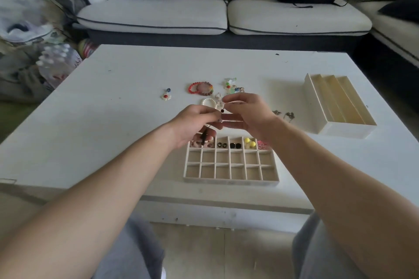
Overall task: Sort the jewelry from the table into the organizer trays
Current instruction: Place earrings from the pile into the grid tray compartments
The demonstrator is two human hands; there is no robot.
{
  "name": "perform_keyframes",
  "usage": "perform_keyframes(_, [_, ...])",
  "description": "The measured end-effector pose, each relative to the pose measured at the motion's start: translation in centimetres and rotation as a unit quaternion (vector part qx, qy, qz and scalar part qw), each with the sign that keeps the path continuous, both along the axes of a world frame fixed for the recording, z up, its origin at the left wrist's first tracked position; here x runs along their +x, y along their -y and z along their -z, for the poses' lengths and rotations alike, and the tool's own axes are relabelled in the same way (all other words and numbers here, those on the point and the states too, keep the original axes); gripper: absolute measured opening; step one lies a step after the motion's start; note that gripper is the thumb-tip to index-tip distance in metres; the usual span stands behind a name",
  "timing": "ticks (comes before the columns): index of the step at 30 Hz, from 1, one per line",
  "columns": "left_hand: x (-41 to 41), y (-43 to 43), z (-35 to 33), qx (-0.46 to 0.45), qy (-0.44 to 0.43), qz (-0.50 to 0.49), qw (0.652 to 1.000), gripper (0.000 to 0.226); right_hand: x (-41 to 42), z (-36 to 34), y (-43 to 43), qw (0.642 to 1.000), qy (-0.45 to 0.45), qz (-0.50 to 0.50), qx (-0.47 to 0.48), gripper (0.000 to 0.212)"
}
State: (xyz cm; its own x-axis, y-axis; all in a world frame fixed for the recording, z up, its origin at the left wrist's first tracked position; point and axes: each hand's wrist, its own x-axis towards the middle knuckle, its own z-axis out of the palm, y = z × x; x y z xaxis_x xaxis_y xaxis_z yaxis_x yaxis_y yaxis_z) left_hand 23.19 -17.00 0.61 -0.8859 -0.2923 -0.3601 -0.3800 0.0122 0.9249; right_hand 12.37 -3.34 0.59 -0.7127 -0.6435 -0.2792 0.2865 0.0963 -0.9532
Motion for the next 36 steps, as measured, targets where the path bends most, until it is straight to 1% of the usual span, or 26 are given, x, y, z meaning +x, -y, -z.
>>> perform_keyframes(5, [2.9, 2.4, 0.4, 0.000, 0.042, -0.013, 0.999, 0.011, 1.2, 0.9, 2.2, 0.998, 0.062, -0.006, -0.006, 0.015])
perform_keyframes(9, [4.1, 3.7, 1.3, -0.035, 0.066, -0.014, 0.997, 0.013, 1.6, 1.7, 3.5, 0.996, 0.087, -0.004, -0.005, 0.017])
perform_keyframes(13, [4.5, 4.2, 2.1, -0.080, 0.066, -0.008, 0.995, 0.016, 1.7, 2.4, 4.5, 0.996, 0.091, -0.002, 0.010, 0.018])
perform_keyframes(18, [4.3, 3.8, 2.4, -0.115, 0.064, 0.008, 0.991, 0.015, 1.5, 3.3, 5.1, 0.994, 0.091, -0.015, 0.065, 0.020])
perform_keyframes(23, [4.0, 3.6, 2.4, -0.128, 0.068, 0.027, 0.989, 0.015, 1.1, 3.4, 4.9, 0.990, 0.128, -0.010, 0.050, 0.012])
perform_keyframes(27, [4.1, 3.9, 2.5, -0.128, 0.081, 0.034, 0.988, 0.014, 0.9, 3.0, 4.5, 0.989, 0.141, -0.033, 0.036, 0.027])
perform_keyframes(30, [4.4, 4.2, 2.8, -0.119, 0.085, 0.039, 0.988, 0.013, 1.0, 2.9, 4.4, 0.987, 0.152, -0.045, 0.018, 0.033])
perform_keyframes(33, [4.8, 4.4, 3.1, -0.116, 0.086, 0.046, 0.988, 0.013, 1.1, 3.0, 4.2, 0.989, 0.133, -0.060, 0.031, 0.036])
perform_keyframes(36, [5.1, 4.7, 3.4, -0.123, 0.094, 0.060, 0.986, 0.017, 1.1, 3.6, 4.3, 0.993, 0.074, -0.055, 0.072, 0.036])
